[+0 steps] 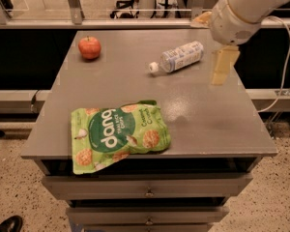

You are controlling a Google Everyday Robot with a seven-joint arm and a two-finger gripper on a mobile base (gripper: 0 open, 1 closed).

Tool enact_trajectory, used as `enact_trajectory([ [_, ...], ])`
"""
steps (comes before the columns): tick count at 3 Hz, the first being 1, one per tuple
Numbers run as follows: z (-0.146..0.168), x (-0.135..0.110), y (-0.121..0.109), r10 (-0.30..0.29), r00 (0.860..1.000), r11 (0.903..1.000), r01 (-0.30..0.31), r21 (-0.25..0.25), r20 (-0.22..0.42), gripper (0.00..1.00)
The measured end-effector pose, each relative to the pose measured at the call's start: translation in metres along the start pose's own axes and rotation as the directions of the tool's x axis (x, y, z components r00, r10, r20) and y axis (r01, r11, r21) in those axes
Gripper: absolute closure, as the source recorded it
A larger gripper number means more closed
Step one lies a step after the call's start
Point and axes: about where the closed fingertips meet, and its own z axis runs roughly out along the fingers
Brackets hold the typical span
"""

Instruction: Place blue plastic bottle upright

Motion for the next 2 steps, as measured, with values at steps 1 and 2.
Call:
enact_trajectory([
  [1, 0.037, -0.010, -0.037, -0.101, 0.994, 0.9948, 0.100, 0.016, 0.038, 0.00],
  [2, 0.082, -0.023, -0.074, -0.158, 0.986, 0.9875, 0.158, 0.001, 0.047, 0.00],
])
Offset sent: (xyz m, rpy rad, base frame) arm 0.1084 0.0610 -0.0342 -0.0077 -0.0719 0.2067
